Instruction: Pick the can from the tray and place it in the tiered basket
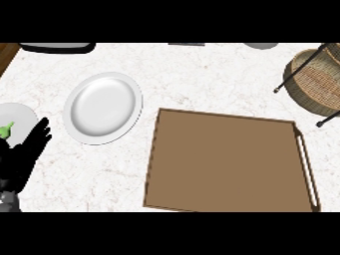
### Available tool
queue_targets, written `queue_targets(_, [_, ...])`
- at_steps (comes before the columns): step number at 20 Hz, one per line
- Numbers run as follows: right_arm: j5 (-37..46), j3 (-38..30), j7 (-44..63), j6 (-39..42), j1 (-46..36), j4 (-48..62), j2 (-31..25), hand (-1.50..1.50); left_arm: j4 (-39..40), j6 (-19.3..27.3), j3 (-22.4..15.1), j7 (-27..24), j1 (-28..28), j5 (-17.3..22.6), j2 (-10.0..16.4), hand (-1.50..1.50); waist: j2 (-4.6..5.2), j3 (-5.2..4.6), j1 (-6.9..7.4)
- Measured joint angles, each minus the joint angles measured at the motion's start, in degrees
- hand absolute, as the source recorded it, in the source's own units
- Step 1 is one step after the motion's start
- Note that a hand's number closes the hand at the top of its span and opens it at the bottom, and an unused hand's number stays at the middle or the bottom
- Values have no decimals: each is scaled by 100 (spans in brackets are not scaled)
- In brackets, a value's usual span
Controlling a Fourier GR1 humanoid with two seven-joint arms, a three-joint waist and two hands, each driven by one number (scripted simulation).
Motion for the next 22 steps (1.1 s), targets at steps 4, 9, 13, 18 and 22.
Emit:
queue_targets(4, [-31,-37,109,-643,-27,-390,-2,-150,-60,35,-32,90,35,-34,-29,0,-26,-1,-33])
queue_targets(9, [-190,-237,625,-1137,-198,-801,-75,-150,-64,43,16,113,78,-11,-26,0,-85,-9,-147])
queue_targets(13, [-507,-559,840,-1341,-250,-1171,-172,-150,66,28,148,83,107,31,55,0,-141,-12,-287])
queue_targets(18, [-1135,-1073,622,-1828,6,-1929,-168,-150,116,12,298,-14,348,89,108,0,-244,-9,-499])
queue_targets(22, [-1674,-1376,322,-2026,422,-2719,26,-150,75,26,382,-32,523,117,124,0,-321,-7,-675])
